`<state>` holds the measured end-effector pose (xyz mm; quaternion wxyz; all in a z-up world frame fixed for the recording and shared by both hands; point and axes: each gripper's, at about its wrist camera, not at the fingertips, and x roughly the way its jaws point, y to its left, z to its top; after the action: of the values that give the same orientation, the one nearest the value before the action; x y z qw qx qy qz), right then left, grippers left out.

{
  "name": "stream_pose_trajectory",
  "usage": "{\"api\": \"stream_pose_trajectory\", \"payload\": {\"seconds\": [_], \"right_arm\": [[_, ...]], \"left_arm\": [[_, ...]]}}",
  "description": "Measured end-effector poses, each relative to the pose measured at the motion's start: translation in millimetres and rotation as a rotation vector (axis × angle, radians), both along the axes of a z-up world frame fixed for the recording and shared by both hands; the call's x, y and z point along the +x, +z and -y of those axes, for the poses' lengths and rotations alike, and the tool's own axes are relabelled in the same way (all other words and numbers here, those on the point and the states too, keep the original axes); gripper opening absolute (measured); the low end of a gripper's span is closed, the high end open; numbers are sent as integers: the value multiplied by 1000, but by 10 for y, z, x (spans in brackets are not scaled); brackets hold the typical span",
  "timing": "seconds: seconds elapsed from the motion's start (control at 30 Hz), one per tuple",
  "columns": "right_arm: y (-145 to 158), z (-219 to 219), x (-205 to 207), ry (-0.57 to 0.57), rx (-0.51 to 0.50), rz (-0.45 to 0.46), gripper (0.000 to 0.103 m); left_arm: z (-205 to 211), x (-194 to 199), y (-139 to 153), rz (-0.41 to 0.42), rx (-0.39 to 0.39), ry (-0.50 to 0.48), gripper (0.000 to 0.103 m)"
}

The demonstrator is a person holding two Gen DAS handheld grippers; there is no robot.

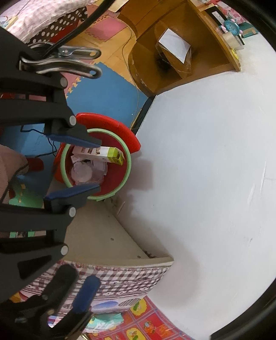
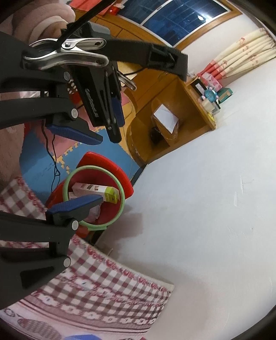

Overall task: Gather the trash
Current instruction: 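Swing both open tools back from the bucket to the bed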

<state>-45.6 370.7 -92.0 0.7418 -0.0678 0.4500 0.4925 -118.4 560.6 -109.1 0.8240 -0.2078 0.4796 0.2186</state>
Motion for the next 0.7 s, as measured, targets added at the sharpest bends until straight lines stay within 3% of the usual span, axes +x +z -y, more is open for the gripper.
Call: {"api": "stream_pose_trajectory", "payload": {"seconds": [0.33, 0.7], "right_arm": [[176, 790, -261, -60, 55, -2, 50], [384, 1872, -507, -203, 101, 13, 50]], "left_arm": [[462, -81, 192, 1, 38, -28, 37], [1336, -234, 515, 40, 61, -114, 37]]}}
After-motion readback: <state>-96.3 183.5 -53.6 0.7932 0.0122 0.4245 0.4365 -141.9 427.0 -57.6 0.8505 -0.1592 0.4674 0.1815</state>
